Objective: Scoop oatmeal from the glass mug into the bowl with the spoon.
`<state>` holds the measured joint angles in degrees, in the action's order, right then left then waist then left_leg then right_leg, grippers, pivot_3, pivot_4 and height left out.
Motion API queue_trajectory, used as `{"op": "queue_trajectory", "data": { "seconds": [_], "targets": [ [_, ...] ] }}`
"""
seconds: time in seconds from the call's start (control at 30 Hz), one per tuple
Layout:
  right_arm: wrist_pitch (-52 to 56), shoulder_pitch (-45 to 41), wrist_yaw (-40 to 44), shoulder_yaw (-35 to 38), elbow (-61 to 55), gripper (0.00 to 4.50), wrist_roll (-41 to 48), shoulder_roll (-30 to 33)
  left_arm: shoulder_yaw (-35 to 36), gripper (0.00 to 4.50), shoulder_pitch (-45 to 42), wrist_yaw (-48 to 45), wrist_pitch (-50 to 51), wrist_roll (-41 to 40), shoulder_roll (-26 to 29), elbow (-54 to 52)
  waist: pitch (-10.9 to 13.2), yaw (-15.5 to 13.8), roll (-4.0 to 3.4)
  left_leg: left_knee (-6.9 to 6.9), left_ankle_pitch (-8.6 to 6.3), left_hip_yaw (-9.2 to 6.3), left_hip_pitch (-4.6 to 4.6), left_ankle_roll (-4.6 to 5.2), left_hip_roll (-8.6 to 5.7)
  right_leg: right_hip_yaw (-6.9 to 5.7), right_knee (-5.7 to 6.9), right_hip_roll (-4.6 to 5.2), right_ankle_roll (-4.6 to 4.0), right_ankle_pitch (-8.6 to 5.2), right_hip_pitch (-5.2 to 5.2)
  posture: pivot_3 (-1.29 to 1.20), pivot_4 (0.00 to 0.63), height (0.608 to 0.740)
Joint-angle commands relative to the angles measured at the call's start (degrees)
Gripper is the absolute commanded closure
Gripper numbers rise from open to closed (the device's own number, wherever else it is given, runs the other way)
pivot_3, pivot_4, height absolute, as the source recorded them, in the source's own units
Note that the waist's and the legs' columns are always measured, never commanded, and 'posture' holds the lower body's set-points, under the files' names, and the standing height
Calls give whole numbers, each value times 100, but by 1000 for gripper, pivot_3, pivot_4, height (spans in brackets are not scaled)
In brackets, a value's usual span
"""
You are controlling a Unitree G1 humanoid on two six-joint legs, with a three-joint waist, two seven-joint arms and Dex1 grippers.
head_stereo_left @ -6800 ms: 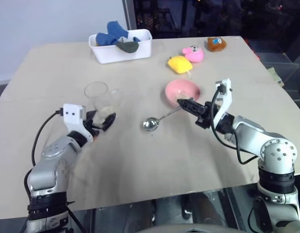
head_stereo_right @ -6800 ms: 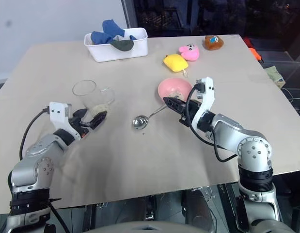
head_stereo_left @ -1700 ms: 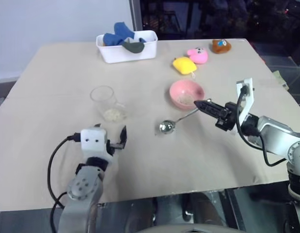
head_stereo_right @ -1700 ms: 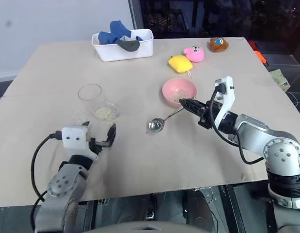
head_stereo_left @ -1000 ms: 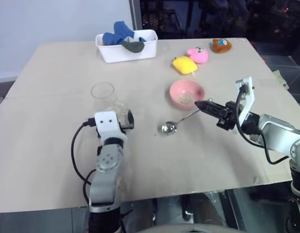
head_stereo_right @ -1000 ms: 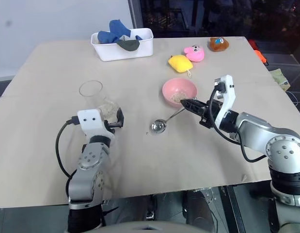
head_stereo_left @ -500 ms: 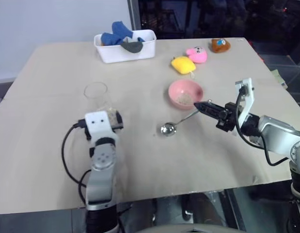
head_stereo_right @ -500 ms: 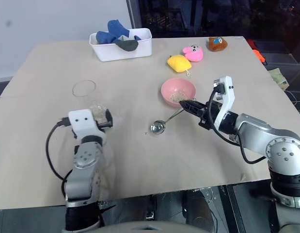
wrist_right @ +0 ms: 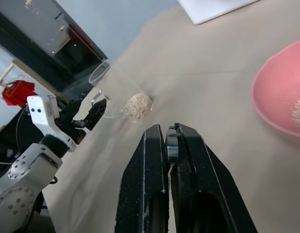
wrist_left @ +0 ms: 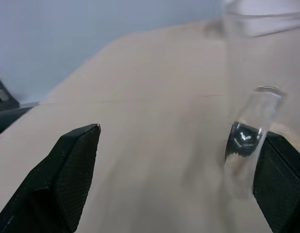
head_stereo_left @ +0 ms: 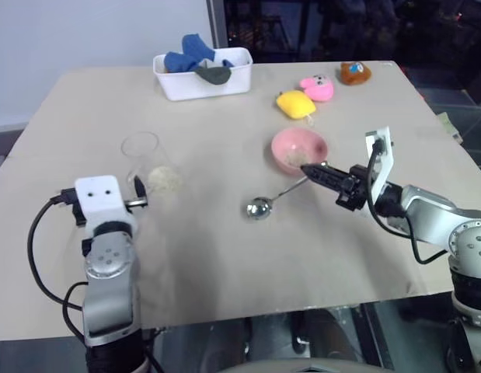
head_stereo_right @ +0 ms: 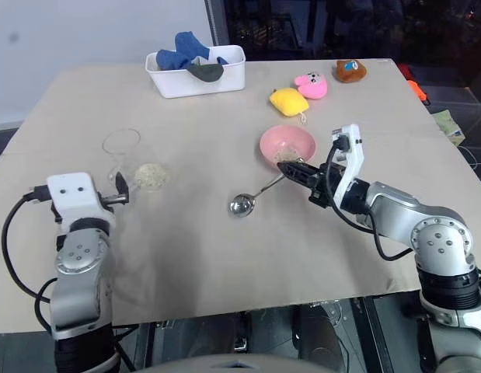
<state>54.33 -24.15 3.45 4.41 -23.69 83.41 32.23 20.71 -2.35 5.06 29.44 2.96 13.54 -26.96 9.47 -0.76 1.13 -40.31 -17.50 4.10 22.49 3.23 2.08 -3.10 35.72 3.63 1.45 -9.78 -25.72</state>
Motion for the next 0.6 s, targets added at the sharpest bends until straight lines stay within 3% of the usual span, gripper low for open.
{"op": "queue_trajectory", "data": {
  "seconds": [0.03,0.4,0.5,0.6],
  "targets": [
    [-30,-169,164,-2,-37,4500,-44,-81,213,19,0,10,9,-9,75,-287,0,2,0,0,0,0,0,0,0,0,0,0,0,0,0,0,150,740],
    [25,-254,281,7,43,4500,-181,-140,75,19,-352,339,9,12,-371,36,0,0,0,0,0,0,0,0,-2,0,1,1,-1,1,1,0,150,740],
    [27,-246,267,30,21,4500,-182,-133,107,763,-441,356,-95,-44,-448,182,0,1,1,0,0,0,0,0,-2,0,2,1,-1,1,1,0,150,740],
    [27,-232,254,48,-2,4500,-181,-125,153,2242,-506,402,-144,-92,-522,286,0,1,1,0,0,0,0,0,-2,0,2,1,-1,1,1,0,150,740]
  ]
}}
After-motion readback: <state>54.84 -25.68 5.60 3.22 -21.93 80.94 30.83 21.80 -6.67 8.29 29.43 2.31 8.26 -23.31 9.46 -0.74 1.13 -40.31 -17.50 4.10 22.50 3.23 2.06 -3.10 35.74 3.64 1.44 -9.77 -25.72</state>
